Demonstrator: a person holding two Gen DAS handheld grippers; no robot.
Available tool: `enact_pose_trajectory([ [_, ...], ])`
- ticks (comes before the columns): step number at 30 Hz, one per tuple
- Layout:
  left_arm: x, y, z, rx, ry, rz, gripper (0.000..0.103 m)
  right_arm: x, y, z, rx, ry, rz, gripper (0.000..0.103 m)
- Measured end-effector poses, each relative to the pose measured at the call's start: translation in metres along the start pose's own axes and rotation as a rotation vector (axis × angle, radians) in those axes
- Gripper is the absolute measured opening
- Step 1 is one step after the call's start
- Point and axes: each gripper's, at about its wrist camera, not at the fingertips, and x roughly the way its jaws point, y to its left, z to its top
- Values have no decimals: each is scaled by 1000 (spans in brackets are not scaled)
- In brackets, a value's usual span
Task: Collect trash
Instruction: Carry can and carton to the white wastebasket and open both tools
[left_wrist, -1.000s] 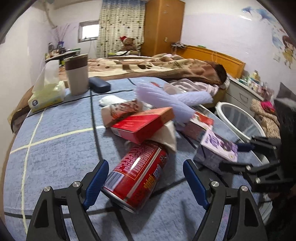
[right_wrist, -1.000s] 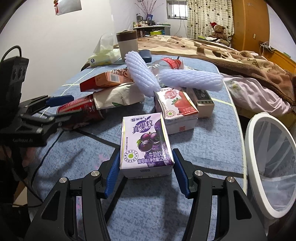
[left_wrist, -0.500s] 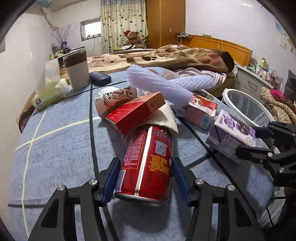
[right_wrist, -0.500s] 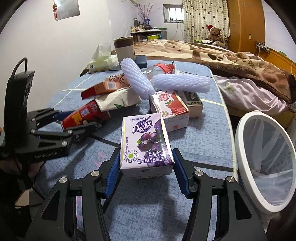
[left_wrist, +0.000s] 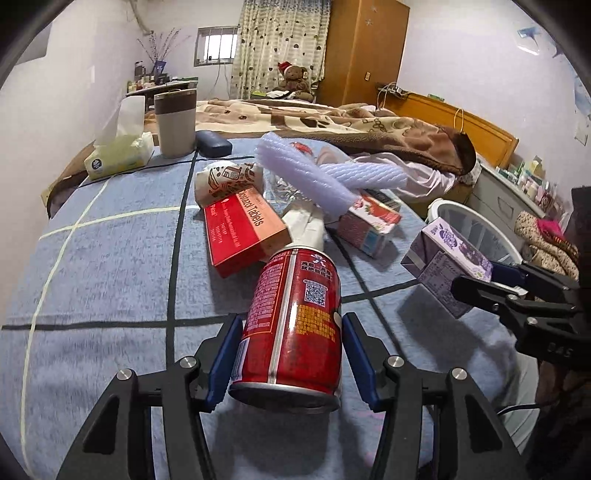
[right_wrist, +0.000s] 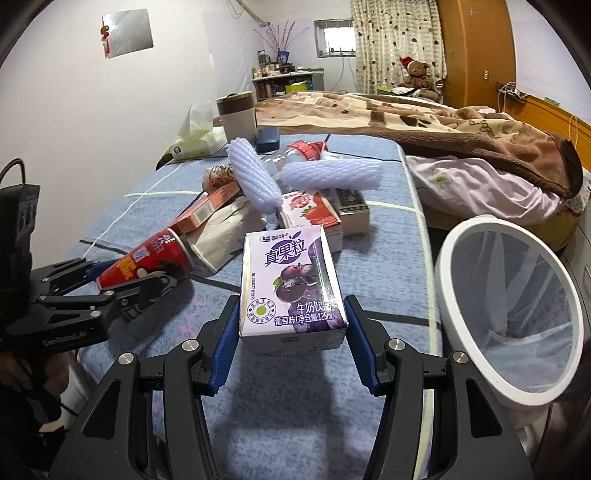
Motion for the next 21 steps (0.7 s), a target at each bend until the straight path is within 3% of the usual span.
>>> enact_pose_trajectory([
  [12,-10,-45,20,42,-38,-54,55,-19,-30,-1,49,-55,-53,56],
  [21,25,-103,53,124,-19,-151,55,-31,-77,-7,138,-70,-172,56],
])
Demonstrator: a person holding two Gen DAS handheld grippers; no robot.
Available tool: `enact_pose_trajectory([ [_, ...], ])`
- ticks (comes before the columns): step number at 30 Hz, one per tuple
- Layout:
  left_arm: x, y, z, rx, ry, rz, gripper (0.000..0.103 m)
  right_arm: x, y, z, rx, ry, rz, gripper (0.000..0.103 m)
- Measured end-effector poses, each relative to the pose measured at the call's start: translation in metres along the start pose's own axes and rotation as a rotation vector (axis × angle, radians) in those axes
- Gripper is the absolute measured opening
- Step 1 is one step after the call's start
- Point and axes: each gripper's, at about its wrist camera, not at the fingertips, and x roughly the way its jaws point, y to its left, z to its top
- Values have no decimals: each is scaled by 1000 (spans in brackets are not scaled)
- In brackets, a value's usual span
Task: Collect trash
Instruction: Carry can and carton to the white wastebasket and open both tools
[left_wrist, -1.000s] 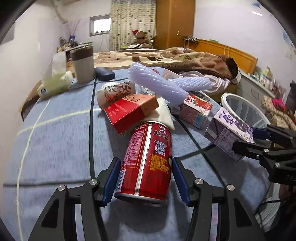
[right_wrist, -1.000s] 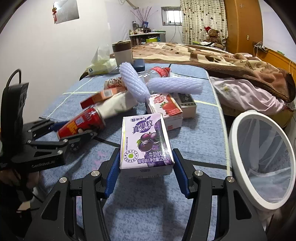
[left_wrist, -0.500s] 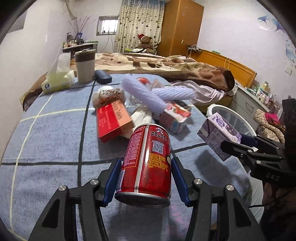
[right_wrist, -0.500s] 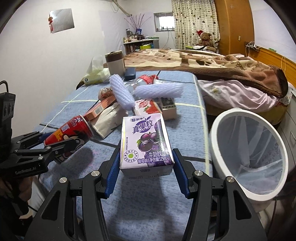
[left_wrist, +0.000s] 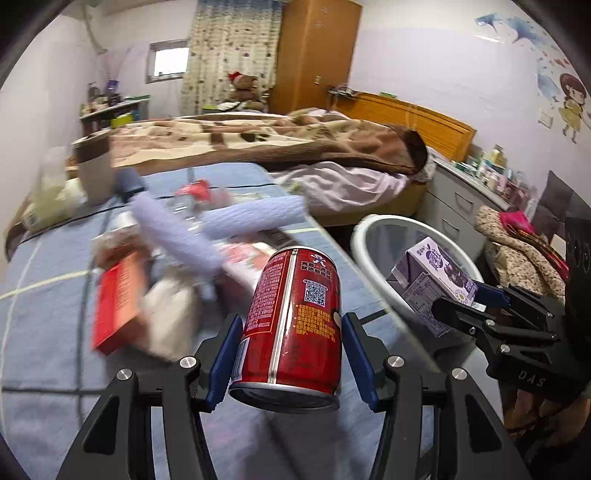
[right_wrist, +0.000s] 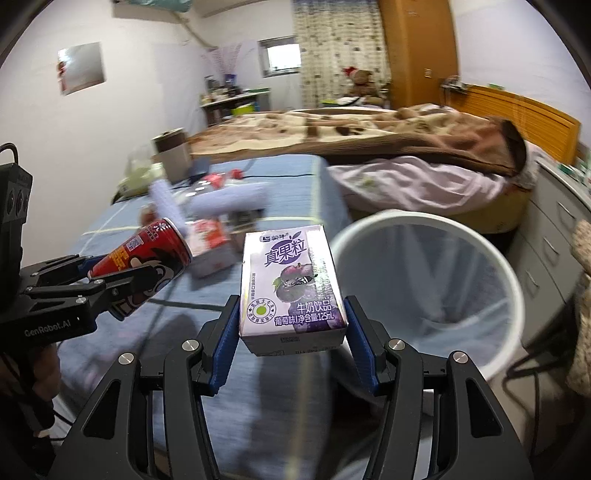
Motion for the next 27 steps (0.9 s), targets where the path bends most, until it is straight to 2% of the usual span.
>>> enact_pose_trajectory([
  [5,30,-32,17,58,19,-62,55,3,-30,-3,58,19,-79,56],
  [12,75,-70,33,113,74,-145,55,5,-54,-9,105,61,-143,56],
  [23,117,-100,43,144,139,-214,56,7,-74,-15,152,106,-164,57],
  [25,117,-99,45,131,140,-234,56,7,-76,-15,157,102,-164,63],
  [27,117,-99,46,120,141,-245,56,4,-76,-16,158,92,-169,64],
])
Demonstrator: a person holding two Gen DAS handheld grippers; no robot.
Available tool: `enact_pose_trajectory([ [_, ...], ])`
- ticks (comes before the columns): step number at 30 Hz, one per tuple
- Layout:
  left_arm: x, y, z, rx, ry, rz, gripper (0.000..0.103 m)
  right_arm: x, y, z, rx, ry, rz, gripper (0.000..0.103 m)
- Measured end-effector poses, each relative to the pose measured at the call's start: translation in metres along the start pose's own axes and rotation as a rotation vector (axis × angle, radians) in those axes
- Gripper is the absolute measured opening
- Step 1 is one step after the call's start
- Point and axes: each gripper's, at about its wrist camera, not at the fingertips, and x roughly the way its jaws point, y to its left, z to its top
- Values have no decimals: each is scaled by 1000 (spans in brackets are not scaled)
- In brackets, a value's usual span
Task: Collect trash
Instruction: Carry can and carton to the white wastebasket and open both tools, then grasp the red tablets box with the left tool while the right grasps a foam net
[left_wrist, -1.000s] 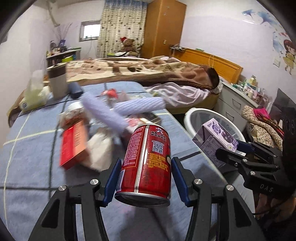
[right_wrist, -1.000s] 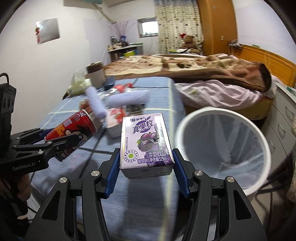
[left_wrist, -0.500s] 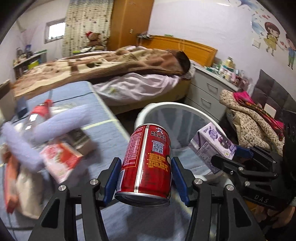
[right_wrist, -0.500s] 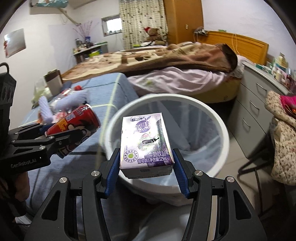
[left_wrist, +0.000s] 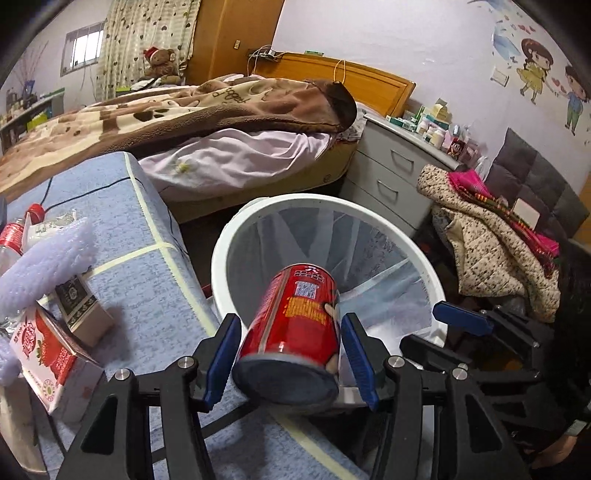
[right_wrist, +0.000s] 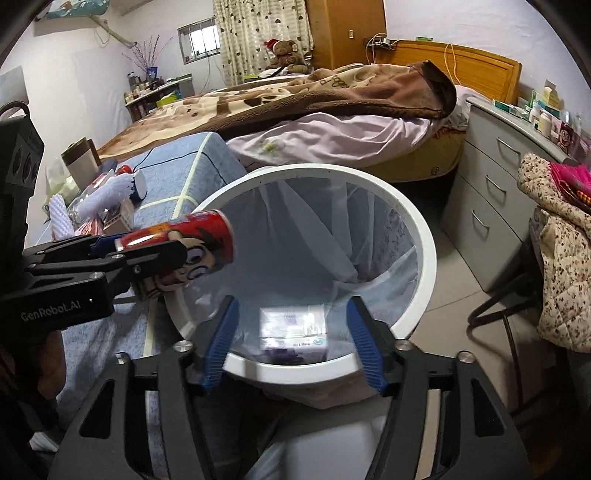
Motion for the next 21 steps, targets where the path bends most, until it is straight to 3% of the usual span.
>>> enact_pose_trajectory([
  [10,-20,7,-4,-37,-45,23,57,-9,2,5,10,-48,37,65],
  [21,-67,24,-28,-128,-127,198,57,-16,34,10,-82,-104,125,66],
])
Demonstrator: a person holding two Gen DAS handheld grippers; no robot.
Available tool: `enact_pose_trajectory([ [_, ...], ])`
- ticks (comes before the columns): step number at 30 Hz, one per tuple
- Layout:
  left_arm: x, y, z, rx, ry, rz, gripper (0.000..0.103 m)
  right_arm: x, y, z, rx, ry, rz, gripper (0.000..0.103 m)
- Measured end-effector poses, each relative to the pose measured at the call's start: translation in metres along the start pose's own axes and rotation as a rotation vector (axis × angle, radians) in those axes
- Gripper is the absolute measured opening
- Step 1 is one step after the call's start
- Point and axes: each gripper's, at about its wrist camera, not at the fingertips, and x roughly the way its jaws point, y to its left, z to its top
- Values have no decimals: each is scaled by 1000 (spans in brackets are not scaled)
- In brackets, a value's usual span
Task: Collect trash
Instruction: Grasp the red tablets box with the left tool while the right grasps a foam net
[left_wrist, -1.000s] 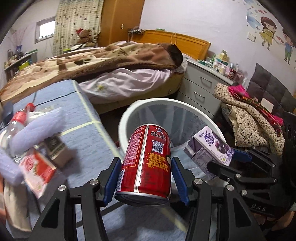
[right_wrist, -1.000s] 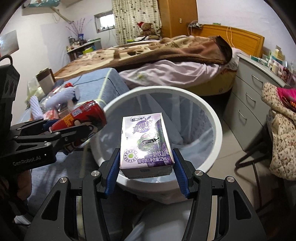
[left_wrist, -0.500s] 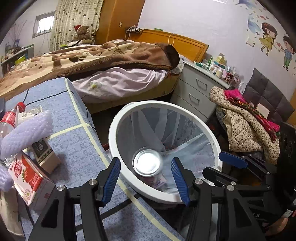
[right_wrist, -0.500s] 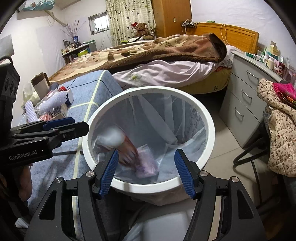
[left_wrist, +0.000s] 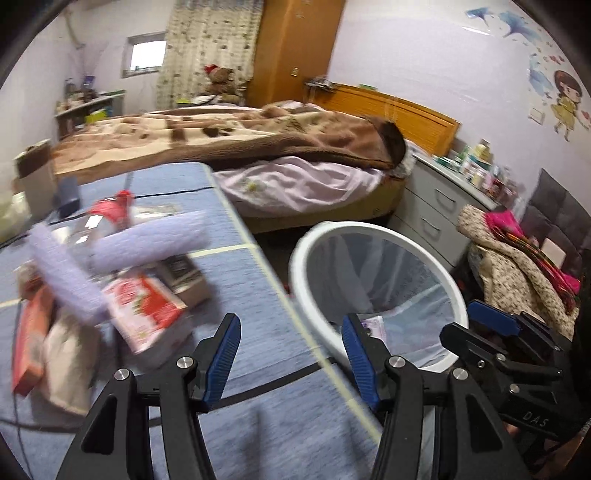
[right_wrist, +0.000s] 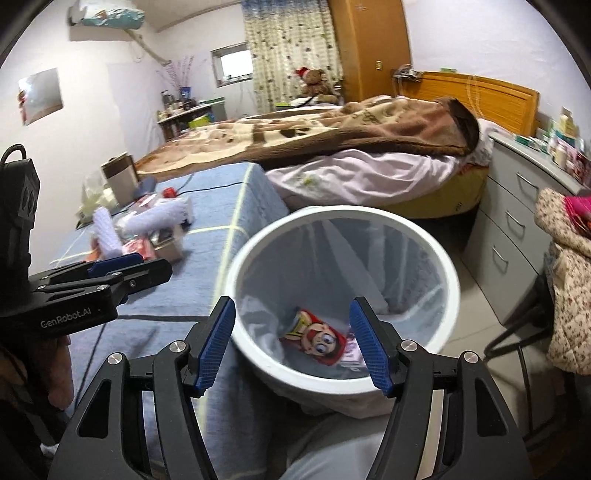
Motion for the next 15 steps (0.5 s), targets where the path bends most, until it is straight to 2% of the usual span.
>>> enact_pose_trajectory([
  [9,-32,36,-24,-56,-25,124,57,6,33,-1,-61,33,91,66],
  [15,-47,60,-40,-105,-19,172,57,10,53,-2,-89,50,140,66],
])
